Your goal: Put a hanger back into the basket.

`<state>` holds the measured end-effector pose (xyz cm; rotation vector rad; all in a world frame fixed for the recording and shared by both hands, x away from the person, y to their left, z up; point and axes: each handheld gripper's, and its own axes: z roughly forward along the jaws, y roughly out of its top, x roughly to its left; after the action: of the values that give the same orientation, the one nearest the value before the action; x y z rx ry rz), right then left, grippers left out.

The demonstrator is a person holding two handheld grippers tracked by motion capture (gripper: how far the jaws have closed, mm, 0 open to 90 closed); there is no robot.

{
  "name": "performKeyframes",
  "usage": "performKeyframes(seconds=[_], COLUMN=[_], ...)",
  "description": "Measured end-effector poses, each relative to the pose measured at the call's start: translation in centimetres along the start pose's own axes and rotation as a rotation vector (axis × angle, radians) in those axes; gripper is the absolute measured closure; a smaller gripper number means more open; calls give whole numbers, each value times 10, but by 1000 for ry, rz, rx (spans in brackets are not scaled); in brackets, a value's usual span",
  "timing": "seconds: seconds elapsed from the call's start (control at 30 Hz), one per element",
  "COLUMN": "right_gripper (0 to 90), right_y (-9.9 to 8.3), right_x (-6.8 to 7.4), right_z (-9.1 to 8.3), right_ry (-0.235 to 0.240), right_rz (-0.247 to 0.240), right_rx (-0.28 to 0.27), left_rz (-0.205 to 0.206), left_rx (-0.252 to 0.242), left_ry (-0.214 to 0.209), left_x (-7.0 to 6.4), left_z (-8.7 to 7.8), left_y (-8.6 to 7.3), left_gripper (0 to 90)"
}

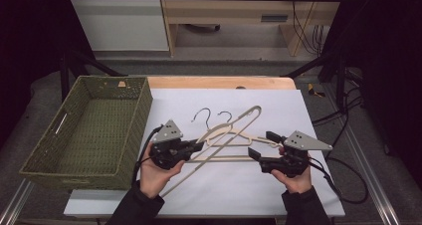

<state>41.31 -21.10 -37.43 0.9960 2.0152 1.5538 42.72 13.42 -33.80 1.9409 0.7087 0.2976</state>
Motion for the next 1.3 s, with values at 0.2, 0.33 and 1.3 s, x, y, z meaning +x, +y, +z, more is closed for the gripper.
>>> performKeyframes(seconds=[0.2, 0.33, 1.3], right_gripper=[96, 94, 86], right_y=[-6, -7, -5], right_x=[-7, -8, -13], right_z=[-2, -3, -10], right_ry=[-38, -42, -77], right_rz=[-7, -12, -6], right_rx=[17, 20, 13], left_rz=[38, 61, 109], left_rx=[-18, -24, 5], left_ry=[72, 79, 279], left_x=[13, 19, 132], left_z=[-34, -46, -151], left_y=[16, 25, 49], left_gripper=[857, 858, 859])
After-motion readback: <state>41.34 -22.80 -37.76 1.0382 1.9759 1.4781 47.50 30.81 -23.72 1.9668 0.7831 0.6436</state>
